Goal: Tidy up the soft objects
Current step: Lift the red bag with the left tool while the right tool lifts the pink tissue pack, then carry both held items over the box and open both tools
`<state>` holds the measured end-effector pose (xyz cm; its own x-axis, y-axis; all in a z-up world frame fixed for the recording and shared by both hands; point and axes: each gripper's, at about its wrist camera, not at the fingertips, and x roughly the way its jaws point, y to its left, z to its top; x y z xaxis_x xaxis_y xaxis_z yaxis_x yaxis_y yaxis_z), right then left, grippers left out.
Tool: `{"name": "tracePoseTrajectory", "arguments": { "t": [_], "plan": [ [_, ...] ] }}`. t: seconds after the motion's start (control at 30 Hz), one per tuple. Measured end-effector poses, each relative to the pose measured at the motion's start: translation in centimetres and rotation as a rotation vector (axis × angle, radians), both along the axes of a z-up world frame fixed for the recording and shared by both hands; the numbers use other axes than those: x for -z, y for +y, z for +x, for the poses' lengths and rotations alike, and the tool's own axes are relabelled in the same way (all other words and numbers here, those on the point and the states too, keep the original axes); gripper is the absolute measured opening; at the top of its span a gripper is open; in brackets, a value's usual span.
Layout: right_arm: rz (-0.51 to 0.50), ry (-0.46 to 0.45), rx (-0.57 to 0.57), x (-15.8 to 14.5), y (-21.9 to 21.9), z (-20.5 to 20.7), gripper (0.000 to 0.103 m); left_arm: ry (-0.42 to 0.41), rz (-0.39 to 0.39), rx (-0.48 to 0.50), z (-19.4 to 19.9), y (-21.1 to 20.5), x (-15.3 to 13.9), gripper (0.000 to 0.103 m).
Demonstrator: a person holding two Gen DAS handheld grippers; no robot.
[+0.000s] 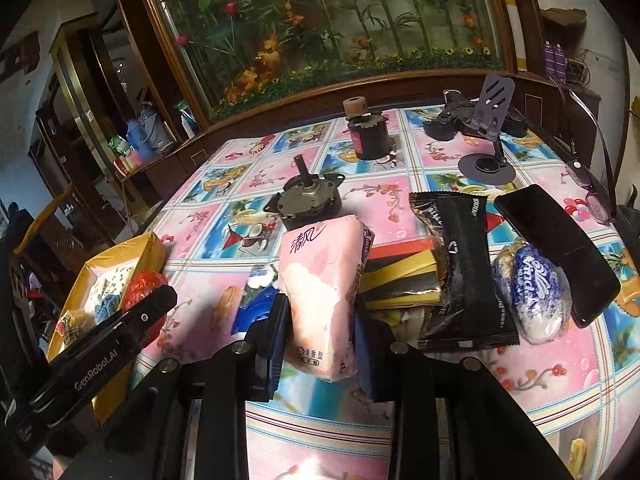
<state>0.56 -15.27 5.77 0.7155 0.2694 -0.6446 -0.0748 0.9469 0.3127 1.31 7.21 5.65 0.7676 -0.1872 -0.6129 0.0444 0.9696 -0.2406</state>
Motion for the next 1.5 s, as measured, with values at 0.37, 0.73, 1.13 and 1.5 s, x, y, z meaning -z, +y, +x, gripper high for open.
{"name": "tracePoseTrajectory", "arguments": {
  "t": [0.37, 0.73, 1.13, 1.5],
  "plan": [
    [0.027, -0.015, -0.051, -0.6, 4.3, 0.1, 0.033, -0.038, -0.035, -0.018, -2.2, 2.6, -2.8, 0.041],
    [0.038, -0.024, -0.1, -1.0, 8.1, -0.1, 0.033, -0.067, -0.059, -0.094, -4.3, 7.4, -4.9, 0.041],
    [0.053, -0.019, -0.159, -1.3, 12.0, -0.7, 0.033, -0.048, -0.093, -0.192, -5.5, 13.7, -4.5, 0.041],
    [0.053, -0.001, -0.293, -2.4, 17.9, 0.2, 0.033, 0.029, -0.139, -0.275, -6.3, 20.1, -2.1, 0.041]
  ]
}}
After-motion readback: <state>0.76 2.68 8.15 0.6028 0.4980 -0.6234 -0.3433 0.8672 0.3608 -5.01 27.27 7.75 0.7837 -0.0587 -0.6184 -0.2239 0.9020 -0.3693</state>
